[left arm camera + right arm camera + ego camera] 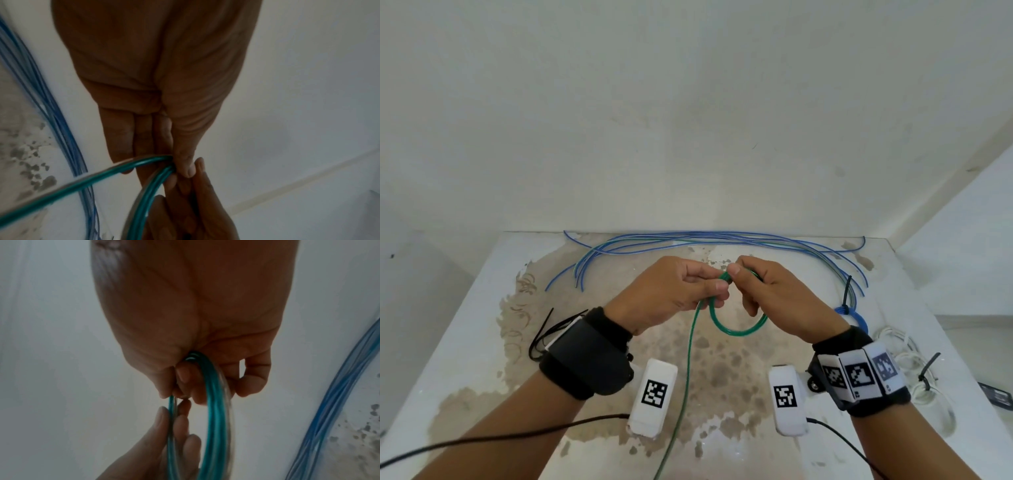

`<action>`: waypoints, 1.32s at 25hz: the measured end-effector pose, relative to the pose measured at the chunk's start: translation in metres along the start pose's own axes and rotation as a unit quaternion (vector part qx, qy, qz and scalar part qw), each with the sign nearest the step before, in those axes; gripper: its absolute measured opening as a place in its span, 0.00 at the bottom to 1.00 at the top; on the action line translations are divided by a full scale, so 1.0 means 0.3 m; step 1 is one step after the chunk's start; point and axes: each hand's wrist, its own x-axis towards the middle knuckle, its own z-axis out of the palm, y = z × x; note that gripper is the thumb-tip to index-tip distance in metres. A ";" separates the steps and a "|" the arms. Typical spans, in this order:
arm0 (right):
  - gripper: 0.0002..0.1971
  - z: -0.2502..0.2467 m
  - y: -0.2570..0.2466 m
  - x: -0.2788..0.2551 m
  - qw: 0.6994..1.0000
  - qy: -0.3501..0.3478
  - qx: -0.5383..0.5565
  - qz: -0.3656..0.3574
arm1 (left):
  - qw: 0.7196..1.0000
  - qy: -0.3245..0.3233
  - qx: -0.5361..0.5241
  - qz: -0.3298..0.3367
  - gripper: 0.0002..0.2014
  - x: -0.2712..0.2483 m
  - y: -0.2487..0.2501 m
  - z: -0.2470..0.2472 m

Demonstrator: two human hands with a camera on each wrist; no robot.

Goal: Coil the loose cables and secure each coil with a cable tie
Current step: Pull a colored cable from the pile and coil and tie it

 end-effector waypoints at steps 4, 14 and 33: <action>0.14 -0.012 0.001 0.008 0.997 0.020 0.077 0.003 | 0.999 0.023 -0.033 -0.014 0.10 0.001 0.002 -0.023; 0.11 0.021 0.021 0.026 0.986 0.054 0.147 0.060 | 0.988 0.103 -0.111 0.021 0.09 0.009 -0.018 -0.059; 0.13 0.242 0.050 0.083 0.886 0.188 0.395 0.154 | 0.935 0.228 -0.270 -0.006 0.09 -0.063 -0.159 -0.126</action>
